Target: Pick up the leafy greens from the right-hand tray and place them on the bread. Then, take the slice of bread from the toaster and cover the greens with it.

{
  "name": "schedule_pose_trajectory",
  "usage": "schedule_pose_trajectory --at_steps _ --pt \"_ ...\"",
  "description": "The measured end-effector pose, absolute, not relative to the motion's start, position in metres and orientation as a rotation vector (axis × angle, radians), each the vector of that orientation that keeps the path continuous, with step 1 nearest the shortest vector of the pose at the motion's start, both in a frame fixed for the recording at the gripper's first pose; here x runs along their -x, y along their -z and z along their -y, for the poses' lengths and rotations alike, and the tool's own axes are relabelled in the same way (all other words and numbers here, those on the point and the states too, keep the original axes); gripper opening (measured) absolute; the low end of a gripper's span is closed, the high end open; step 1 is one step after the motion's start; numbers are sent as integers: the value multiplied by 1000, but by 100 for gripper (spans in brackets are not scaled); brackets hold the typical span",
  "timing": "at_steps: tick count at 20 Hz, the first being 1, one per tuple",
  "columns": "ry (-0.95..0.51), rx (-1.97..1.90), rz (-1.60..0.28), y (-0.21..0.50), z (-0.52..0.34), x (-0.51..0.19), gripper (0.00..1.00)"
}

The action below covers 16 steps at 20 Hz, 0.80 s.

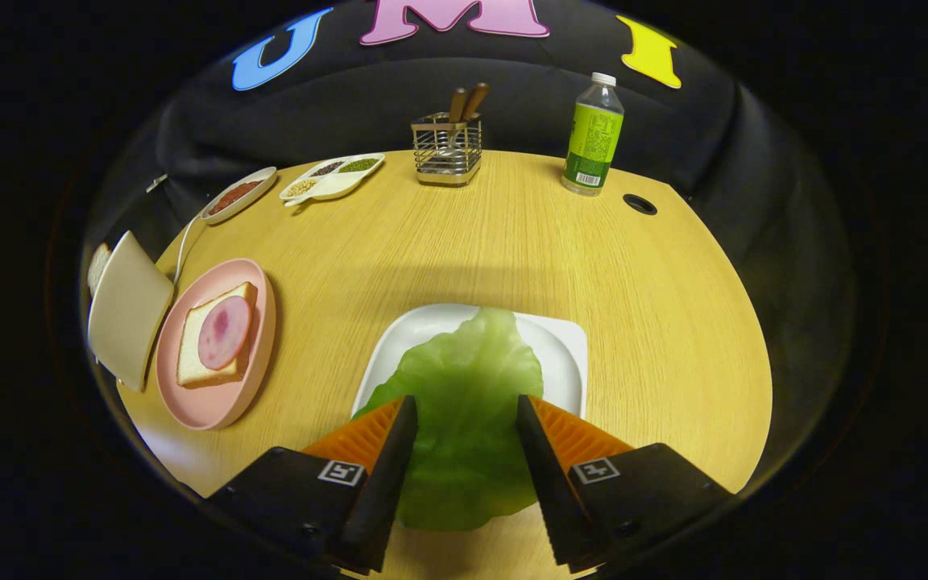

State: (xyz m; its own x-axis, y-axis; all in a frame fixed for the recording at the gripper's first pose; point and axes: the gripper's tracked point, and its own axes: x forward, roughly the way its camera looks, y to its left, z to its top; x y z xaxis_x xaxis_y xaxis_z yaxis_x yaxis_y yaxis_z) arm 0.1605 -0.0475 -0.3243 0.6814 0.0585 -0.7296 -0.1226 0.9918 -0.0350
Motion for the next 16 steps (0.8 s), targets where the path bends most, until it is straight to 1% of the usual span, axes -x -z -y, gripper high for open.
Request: schedule_pose_trajectory --at_steps 1,3,5,7,9,10,12,16 --pt "-94 78 -816 324 49 -161 76" --pt "-95 76 -818 324 48 -161 51" --pt "-111 81 -831 323 47 -161 51" --pt "-99 70 -838 324 48 -161 21" --pt "-110 75 -840 324 47 -161 21" --pt "-121 69 -840 323 45 -162 10" --pt "-148 30 -848 322 38 -159 7" --pt "-130 74 -820 308 41 -160 6"
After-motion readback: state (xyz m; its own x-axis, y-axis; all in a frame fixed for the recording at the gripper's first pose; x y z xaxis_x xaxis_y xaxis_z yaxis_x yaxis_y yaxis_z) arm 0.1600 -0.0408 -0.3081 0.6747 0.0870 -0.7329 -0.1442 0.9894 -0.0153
